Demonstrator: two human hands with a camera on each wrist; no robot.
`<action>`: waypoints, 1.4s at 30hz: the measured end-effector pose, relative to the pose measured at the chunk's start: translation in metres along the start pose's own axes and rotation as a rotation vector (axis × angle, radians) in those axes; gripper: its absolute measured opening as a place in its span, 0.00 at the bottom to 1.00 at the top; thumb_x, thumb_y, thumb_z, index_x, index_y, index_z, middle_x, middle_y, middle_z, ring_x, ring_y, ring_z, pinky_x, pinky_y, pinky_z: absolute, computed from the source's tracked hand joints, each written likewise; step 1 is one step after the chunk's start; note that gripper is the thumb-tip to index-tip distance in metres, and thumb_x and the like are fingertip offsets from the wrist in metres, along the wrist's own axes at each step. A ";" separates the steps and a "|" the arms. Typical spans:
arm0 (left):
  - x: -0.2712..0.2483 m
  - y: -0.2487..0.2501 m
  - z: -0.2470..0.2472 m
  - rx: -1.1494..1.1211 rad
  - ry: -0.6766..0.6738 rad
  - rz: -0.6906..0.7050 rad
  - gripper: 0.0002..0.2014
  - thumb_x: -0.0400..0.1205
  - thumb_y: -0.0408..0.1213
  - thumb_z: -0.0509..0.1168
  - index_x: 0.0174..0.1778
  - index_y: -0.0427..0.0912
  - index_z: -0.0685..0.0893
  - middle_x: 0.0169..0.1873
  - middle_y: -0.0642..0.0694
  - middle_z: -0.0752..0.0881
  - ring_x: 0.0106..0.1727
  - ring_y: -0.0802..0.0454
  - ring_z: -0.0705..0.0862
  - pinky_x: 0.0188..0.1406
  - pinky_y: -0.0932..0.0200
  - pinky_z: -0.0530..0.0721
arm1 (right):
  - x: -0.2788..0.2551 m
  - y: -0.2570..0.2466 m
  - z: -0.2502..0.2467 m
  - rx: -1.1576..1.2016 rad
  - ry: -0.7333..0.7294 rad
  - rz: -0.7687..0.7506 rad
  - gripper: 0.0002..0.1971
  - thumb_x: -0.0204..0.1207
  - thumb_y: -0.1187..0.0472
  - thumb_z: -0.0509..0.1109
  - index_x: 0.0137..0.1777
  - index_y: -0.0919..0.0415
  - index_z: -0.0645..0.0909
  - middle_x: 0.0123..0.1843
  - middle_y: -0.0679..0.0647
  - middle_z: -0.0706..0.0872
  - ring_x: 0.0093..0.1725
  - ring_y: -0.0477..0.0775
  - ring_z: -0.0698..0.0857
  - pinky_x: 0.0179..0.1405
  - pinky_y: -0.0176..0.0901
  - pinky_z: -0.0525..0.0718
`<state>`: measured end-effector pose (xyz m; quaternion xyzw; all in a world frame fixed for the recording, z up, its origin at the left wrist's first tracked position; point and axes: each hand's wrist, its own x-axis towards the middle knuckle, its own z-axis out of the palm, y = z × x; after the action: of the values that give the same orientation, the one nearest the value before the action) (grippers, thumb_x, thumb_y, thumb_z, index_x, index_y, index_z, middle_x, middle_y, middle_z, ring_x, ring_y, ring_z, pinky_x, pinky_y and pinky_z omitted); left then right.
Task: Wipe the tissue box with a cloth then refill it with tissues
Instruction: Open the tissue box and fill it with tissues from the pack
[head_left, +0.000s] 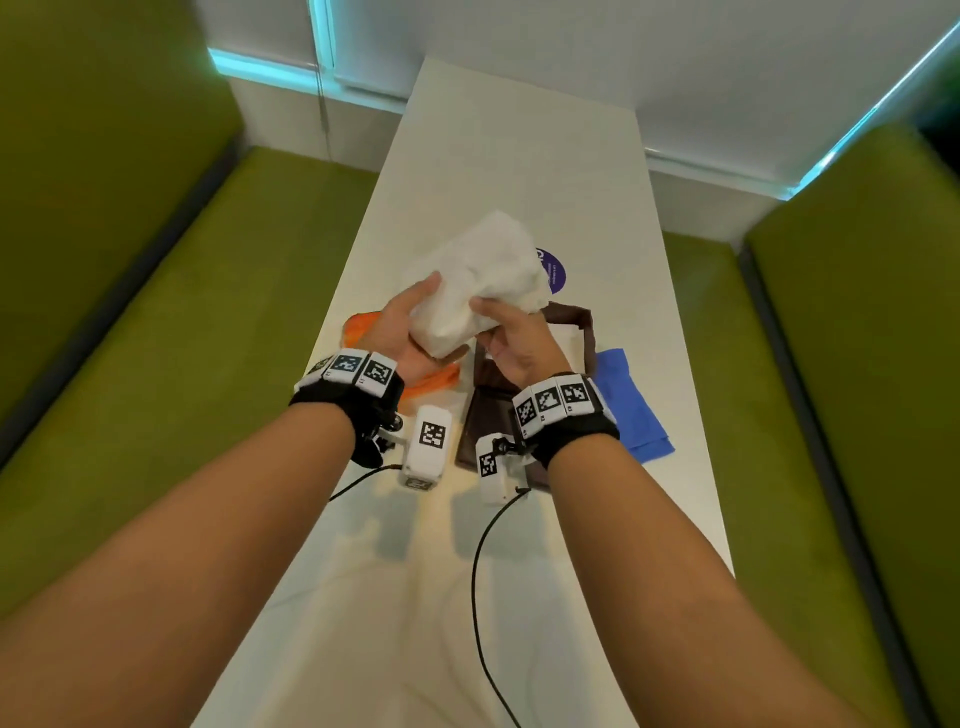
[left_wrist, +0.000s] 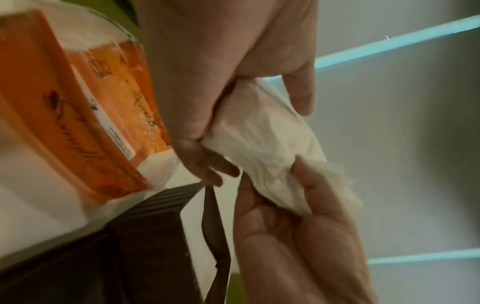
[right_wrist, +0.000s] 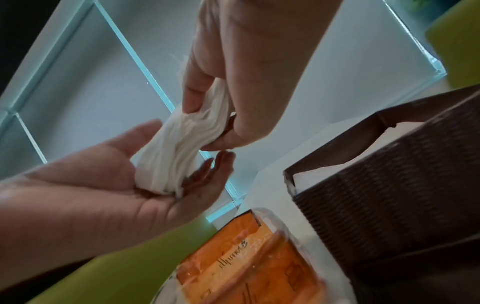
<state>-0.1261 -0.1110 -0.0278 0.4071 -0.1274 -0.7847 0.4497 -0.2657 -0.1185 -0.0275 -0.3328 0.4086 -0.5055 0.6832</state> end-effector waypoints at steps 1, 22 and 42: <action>-0.001 -0.005 0.003 0.007 0.005 -0.011 0.14 0.81 0.46 0.64 0.56 0.40 0.82 0.42 0.41 0.90 0.41 0.46 0.89 0.40 0.54 0.88 | -0.007 -0.001 -0.003 -0.007 -0.016 0.013 0.19 0.75 0.76 0.66 0.63 0.60 0.79 0.50 0.52 0.89 0.51 0.51 0.88 0.50 0.45 0.88; -0.034 -0.049 0.023 -0.340 -0.249 0.089 0.38 0.70 0.55 0.66 0.75 0.38 0.71 0.67 0.35 0.82 0.68 0.36 0.81 0.63 0.35 0.81 | -0.077 -0.021 -0.021 -0.100 -0.036 -0.166 0.14 0.77 0.73 0.67 0.57 0.57 0.82 0.52 0.52 0.90 0.52 0.50 0.89 0.56 0.48 0.88; -0.020 -0.041 0.017 -0.155 -0.039 0.153 0.21 0.77 0.54 0.65 0.50 0.38 0.88 0.47 0.38 0.92 0.49 0.42 0.91 0.48 0.43 0.87 | -0.082 -0.026 -0.042 -0.347 0.067 0.070 0.18 0.77 0.72 0.67 0.65 0.59 0.75 0.56 0.54 0.86 0.53 0.51 0.86 0.55 0.47 0.85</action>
<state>-0.1583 -0.0744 -0.0296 0.3447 -0.1057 -0.7633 0.5361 -0.3267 -0.0487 -0.0050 -0.4143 0.5235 -0.4140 0.6188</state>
